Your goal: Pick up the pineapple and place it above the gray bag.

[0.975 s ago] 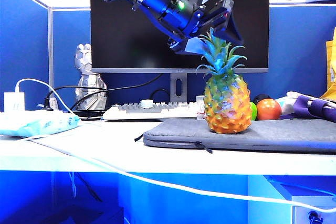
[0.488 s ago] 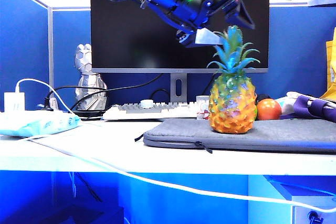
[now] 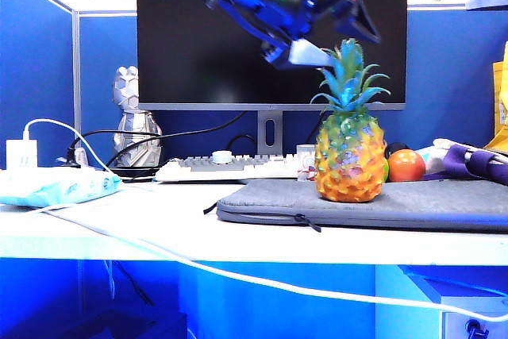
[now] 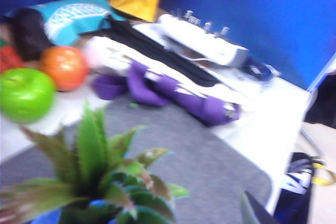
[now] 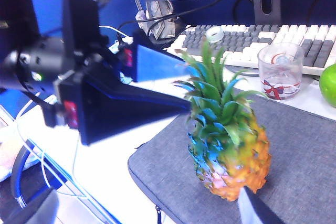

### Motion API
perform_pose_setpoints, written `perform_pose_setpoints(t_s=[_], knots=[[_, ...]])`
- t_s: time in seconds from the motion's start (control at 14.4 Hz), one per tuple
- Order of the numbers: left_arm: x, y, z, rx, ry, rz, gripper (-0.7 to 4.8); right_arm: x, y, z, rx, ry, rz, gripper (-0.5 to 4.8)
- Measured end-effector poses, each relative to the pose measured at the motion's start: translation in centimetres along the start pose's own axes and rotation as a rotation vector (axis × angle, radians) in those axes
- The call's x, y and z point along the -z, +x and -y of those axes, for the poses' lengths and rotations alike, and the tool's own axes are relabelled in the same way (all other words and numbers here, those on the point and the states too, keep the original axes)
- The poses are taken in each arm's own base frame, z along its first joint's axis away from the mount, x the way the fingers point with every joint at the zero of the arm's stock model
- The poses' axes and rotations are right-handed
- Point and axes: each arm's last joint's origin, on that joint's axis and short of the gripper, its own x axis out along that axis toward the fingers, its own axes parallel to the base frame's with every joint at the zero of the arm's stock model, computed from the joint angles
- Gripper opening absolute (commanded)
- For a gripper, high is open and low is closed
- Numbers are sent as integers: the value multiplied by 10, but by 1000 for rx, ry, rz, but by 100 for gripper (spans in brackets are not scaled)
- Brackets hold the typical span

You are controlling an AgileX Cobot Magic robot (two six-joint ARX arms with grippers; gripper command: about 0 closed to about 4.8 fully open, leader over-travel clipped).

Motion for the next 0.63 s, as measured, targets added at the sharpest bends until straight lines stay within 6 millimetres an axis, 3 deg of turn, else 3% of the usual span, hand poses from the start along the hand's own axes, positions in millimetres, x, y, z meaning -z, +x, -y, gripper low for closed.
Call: perform_pose_setpoints(t_s=[0.28,0.63], knots=[[-23,-25,-5,-42,33,39,479,0,0,0,0,0,0,479],[-14,-30,-12,-64,34,-68,479,0,0,0,-1,0,0,479]])
